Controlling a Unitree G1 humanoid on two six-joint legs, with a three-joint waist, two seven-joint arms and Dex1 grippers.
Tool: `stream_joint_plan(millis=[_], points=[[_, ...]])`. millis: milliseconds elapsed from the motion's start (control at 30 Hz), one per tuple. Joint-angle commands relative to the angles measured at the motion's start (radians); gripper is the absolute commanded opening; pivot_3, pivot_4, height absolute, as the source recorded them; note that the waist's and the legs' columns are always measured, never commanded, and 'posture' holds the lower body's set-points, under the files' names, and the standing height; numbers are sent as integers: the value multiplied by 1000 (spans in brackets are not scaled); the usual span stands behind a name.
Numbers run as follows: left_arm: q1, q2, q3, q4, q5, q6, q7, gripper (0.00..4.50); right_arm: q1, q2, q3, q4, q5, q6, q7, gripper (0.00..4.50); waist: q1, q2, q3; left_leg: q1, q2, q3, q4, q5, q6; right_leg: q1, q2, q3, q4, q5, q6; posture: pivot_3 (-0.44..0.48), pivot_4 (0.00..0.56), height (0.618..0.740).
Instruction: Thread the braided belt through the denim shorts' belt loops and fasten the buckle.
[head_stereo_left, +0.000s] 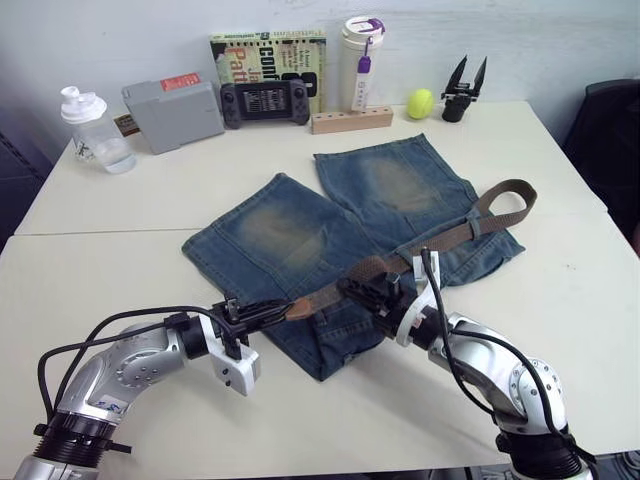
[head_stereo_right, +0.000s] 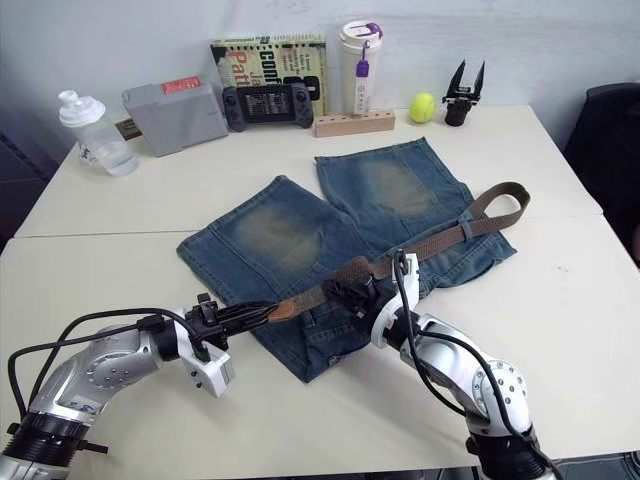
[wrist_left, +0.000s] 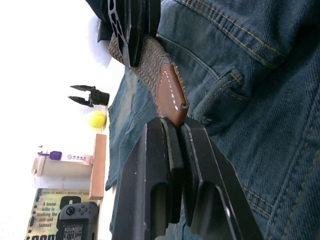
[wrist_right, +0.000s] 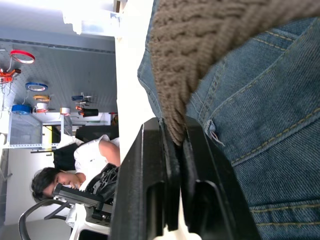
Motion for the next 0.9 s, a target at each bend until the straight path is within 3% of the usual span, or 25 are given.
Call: stream_joint_plan(millis=[33, 100, 200, 267, 433, 633, 900], points=[[14, 3, -7, -59, -133, 40, -30, 1188, -12, 12, -28, -14, -15, -23, 24, 0, -1, 0, 0, 0, 0, 0, 0, 0, 0, 0, 0, 0, 0, 0, 0, 0, 150, 716], [34, 14, -14, -63, -149, 75, -62, 2132, -14, 4, -41, -8, -35, -22, 39, 0, -3, 0, 0, 0, 0, 0, 0, 0, 0, 0, 0, 1, 0, 0, 0, 0, 150, 716], [122, 33, -11, -90, -272, 165, -126, 3410, -20, -28, -96, 30, -75, -22, 97, 0, -6, 0, 0, 0, 0, 1, 0, 0, 0, 0, 0, 1, 0, 0, 0, 0, 150, 716], [173, 34, 3, -111, -356, 205, -152, 3410, -23, -46, -123, 57, -104, -13, 136, 0, -5, 0, 0, 0, 1, 2, 0, 0, 0, -1, 1, 2, 0, 0, 0, 0, 150, 716], [349, 27, 45, -223, -714, 481, -242, 3410, -11, -98, -149, 132, -227, 35, 249, 0, -4, 0, 0, 0, 1, 2, 0, 0, 0, 0, 0, 2, 0, 0, 0, 0, 150, 716], [399, 5, 82, -291, -797, 598, -278, 3410, 3, -79, -116, 125, -317, 85, 307, 0, -2, 0, 0, 1, 1, 2, 0, 0, 0, 0, 1, 2, 0, 0, -1, 0, 150, 716], [395, -29, 109, -320, -772, 639, -314, 3410, -37, -32, -58, 91, -463, 132, 336, 0, -3, 0, 0, 1, 1, 3, 0, 0, 0, 0, 2, 2, 0, -1, -1, 0, 150, 716]])
